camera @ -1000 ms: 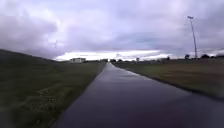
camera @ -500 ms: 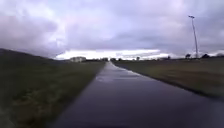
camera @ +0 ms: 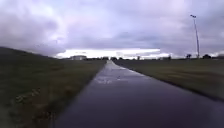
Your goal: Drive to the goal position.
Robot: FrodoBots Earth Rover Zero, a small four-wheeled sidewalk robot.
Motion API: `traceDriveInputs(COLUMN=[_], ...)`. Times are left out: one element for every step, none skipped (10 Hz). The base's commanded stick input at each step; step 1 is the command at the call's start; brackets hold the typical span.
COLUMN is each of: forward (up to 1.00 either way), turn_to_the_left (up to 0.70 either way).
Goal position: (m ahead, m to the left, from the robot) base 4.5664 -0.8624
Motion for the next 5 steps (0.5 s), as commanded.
traceDriveInputs(forward=[0.70, 0.70, 0.70, 0.70, 0.70], turn_to_the_left=[0.00, 0.00, 0.00, 0.00, 0.00])
